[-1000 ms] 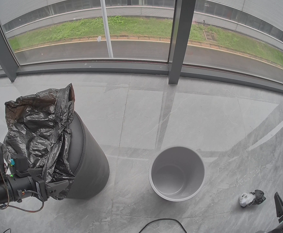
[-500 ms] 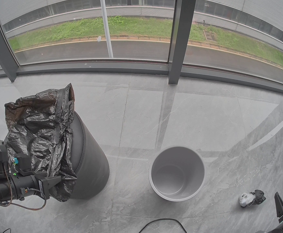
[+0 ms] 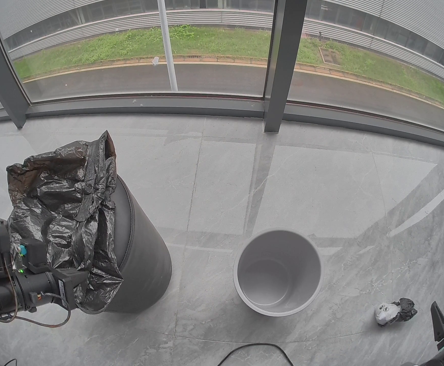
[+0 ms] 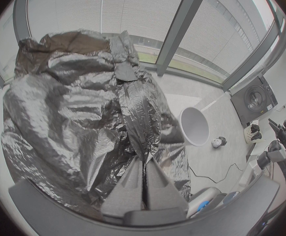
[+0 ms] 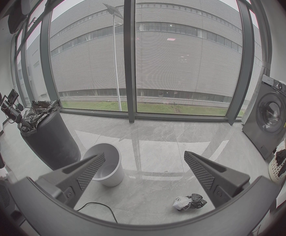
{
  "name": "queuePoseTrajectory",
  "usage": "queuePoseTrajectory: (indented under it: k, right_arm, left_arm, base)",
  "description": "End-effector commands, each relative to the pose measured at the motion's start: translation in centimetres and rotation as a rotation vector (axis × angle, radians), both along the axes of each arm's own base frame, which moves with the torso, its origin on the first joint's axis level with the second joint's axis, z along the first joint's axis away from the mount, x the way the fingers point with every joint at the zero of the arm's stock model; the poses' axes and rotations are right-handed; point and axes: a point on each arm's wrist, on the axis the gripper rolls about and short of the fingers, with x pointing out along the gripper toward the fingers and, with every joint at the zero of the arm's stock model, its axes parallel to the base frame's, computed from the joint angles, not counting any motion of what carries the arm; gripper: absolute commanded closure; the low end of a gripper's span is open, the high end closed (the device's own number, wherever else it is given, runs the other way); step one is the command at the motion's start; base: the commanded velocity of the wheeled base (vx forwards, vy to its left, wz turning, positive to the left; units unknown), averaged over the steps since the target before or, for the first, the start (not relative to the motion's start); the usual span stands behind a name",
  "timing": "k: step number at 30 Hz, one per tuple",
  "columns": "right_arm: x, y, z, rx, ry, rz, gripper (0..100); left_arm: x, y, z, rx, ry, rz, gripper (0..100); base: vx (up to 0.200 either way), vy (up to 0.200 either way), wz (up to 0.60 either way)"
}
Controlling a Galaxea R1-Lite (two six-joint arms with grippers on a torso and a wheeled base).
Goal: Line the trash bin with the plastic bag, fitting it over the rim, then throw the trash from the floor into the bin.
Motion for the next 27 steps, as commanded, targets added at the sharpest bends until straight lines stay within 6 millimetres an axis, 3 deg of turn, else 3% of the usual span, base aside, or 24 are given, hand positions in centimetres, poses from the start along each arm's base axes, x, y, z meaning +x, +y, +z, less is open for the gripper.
queuePoseTrajectory:
  k: [1,3,4,5,7,8,12,17,23,25,27]
  right_arm:
    - [0.1,0.0,-0.4,0.0,0.018,0.001,0]
    - [0.2,0.0,-0.4,0.0,0.027,0.002,0]
    - [0.2,0.0,-0.4,0.0,0.029,0.002,0]
    - [0.4,0.0,-0.4,0.0,0.05,0.002,0]
    - [0.6,0.0,-0.4,-0.002,0.076,0.005,0]
    - [0.9,0.0,-0.3,-0.006,0.124,0.019,0]
    - [1.7,0.0,-0.2,-0.014,0.23,0.094,0]
    - [2.1,0.0,-0.2,-0.02,0.28,0.144,0]
    - [1.7,-0.1,-0.1,-0.027,0.22,0.164,0]
    - [2.7,0.1,4.6,-0.007,0.118,0.166,0]
    - [6.4,0.8,11.8,0.012,0.018,0.192,0]
  left_arm:
    - [0.9,-0.3,4.1,0.022,-0.218,-0.037,100]
    - [1.7,-0.8,7.0,0.058,-0.351,-0.086,100]
    - [1.7,-0.9,7.2,0.062,-0.359,-0.091,100]
    - [2.1,-2.0,9.8,0.078,-0.462,-0.158,100]
    - [2.1,-3.0,11.0,0.081,-0.511,-0.21,100]
    - [1.8,-4.6,12.2,0.083,-0.558,-0.302,100]
    - [1.6,-6.5,13.8,0.131,-0.659,-0.424,100]
    - [1.4,-6.4,14.9,0.13,-0.689,-0.417,100]
    - [0.5,-5.1,15.2,0.142,-0.639,-0.381,100]
    - [0.5,-5.0,16.5,0.143,-0.629,-0.388,100]
    - [0.6,-5.1,17.4,0.145,-0.619,-0.39,100]
  base:
    - [0.0,0.0,0.0]
    - [0.0,0.0,0.0]
    - [0.0,0.0,0.0]
    - [0.0,0.0,0.0]
    - [0.0,0.0,0.0]
    - [0.0,0.0,0.0]
    - [0.0,0.0,0.0]
    - [0.0,0.0,0.0]
    - [0.0,0.0,0.0]
    - [0.0,0.0,0.0]
    - [0.0,0.0,0.0]
